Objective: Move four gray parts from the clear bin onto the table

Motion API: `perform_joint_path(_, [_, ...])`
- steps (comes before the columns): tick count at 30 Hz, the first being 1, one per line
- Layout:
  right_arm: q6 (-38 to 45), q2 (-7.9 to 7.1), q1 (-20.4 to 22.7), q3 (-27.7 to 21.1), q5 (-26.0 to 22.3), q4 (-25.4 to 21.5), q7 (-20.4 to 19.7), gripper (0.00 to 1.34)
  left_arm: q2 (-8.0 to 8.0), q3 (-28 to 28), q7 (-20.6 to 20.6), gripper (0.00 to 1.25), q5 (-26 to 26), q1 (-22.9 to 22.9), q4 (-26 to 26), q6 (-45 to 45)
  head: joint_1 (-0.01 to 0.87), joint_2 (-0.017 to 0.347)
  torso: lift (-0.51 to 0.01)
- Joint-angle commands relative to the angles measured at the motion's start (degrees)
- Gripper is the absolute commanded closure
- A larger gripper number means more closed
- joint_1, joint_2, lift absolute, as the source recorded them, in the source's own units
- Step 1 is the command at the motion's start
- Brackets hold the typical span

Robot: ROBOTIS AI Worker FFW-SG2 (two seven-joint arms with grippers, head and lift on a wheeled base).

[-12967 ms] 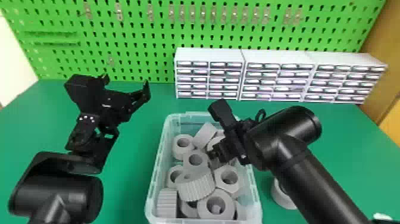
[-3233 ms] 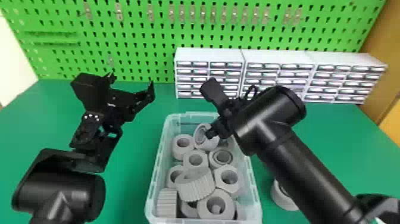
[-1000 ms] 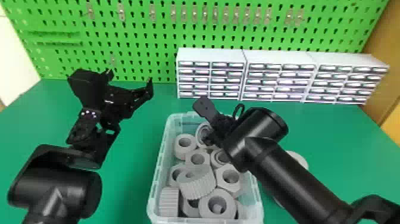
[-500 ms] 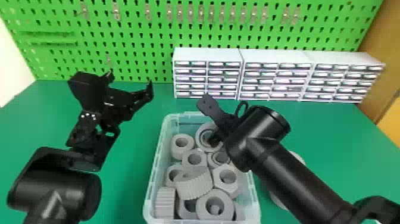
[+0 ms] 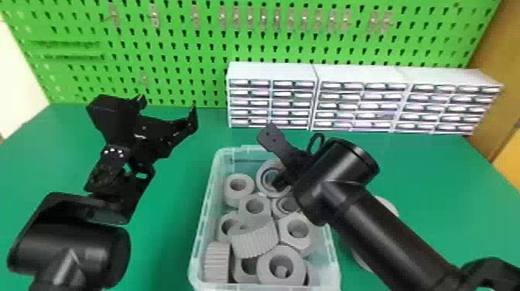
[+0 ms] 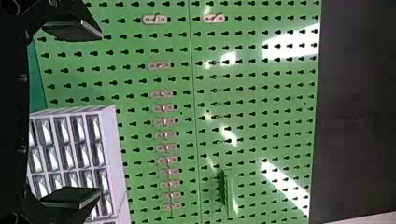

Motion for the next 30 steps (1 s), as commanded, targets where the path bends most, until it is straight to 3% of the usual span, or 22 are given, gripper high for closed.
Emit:
perform_joint_path(1, [-0.6,-0.17,0.3,0.0,-2.4,0.0,0.0,0.52,0.13,-0.1,0.0,0.11,0.0,0.0,0.0,0.0,0.678,0.034,-0.050])
perform_joint_path(8, [1.0,0.09,0.0,3.6,-1.1,-4.8,0.0,0.52,0.13,-0.1,0.0,0.11,0.0,0.2,-0.1,0.0,0.678,0.034,-0.050])
perform_joint_path(16, [1.5,0.01,-0.1,4.3,-1.0,-8.7,0.0,0.52,0.13,-0.2,0.0,0.11,0.0,0.0,0.0,0.0,0.678,0.034,-0.050])
perform_joint_path(30, [0.0,0.01,0.2,4.5,-2.7,-4.8,-0.1,0.52,0.13,-0.5,0.0,0.11,0.1,-0.4,0.0,0.0,0.678,0.034,-0.050])
